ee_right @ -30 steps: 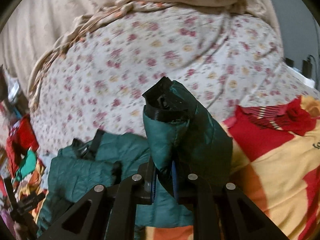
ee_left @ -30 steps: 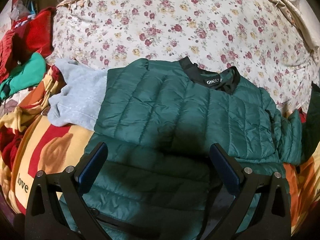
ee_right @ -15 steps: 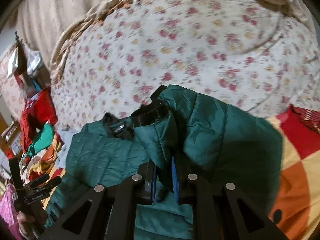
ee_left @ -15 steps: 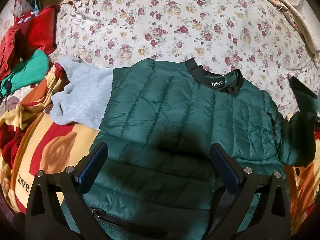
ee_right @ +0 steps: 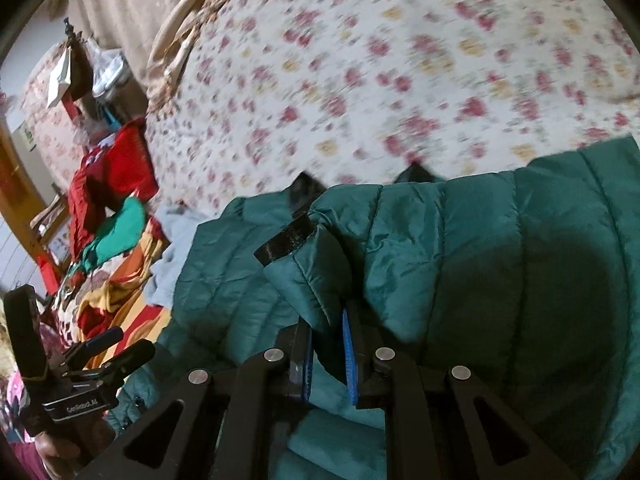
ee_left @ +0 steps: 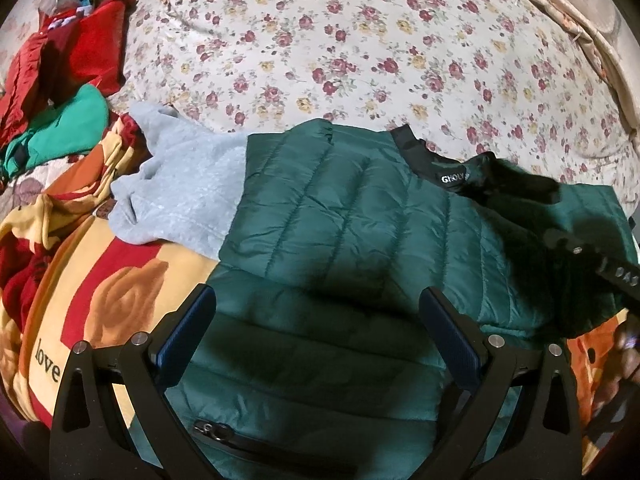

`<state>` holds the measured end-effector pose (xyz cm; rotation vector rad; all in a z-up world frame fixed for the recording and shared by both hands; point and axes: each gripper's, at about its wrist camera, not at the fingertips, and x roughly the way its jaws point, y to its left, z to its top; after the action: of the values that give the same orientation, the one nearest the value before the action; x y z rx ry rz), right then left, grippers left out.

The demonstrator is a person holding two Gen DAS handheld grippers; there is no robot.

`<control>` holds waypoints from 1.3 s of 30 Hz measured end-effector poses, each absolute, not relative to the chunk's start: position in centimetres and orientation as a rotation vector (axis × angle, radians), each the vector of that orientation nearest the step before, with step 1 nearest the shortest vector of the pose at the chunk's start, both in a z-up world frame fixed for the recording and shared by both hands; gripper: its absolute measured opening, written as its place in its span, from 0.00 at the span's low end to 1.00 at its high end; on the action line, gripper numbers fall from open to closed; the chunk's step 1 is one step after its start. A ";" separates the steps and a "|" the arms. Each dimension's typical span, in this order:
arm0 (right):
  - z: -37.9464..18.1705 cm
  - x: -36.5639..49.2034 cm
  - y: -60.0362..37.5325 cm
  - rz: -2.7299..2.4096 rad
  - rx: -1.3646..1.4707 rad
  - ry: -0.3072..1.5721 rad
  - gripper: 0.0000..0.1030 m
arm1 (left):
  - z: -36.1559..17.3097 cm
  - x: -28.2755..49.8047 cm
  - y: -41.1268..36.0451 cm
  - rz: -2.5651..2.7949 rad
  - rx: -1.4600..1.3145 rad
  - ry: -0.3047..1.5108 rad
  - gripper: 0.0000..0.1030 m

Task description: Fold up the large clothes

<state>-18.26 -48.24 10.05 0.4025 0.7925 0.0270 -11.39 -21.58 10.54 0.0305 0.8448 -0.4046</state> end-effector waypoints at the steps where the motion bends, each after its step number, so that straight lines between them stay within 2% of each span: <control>1: 9.8 -17.8 -47.8 0.036 0.407 0.797 0.12 | 10.5 -11.2 -21.3 -0.402 0.024 0.847 0.99; 14: 4.4 -11.8 -42.0 0.130 0.440 0.944 0.13 | 10.5 -9.7 -18.6 -0.368 -0.042 0.859 0.99; 17: 4.5 -12.0 -41.6 0.122 0.411 0.950 0.23 | 10.4 -9.6 -18.4 -0.373 -0.056 0.864 0.99; 19: 5.3 -12.6 -41.4 0.142 0.403 0.945 0.45 | 10.4 -9.6 -18.5 -0.381 -0.062 0.868 0.99; 21: 6.4 -13.4 -41.4 0.152 0.386 0.931 0.48 | 10.5 -9.6 -18.7 -0.390 -0.080 0.870 0.99; 32: 12.6 -22.0 -45.6 0.099 0.342 0.809 0.49 | 11.2 -10.1 -21.5 -0.440 -0.083 0.869 0.99; 33: 13.1 -22.9 -46.3 0.089 0.346 0.795 0.51 | 11.3 -10.1 -21.9 -0.449 -0.081 0.869 0.99; 36: 14.2 -25.6 -48.8 0.036 0.354 0.760 0.69 | 11.4 -9.6 -23.4 -0.478 -0.082 0.866 0.99; 39: 14.4 -27.4 -51.1 -0.034 0.361 0.743 0.70 | 10.9 -8.7 -25.2 -0.506 -0.073 0.891 0.99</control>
<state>-27.43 -51.06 14.45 0.3609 0.7428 -0.0343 -8.68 -25.17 10.90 -0.0734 0.8906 -0.5062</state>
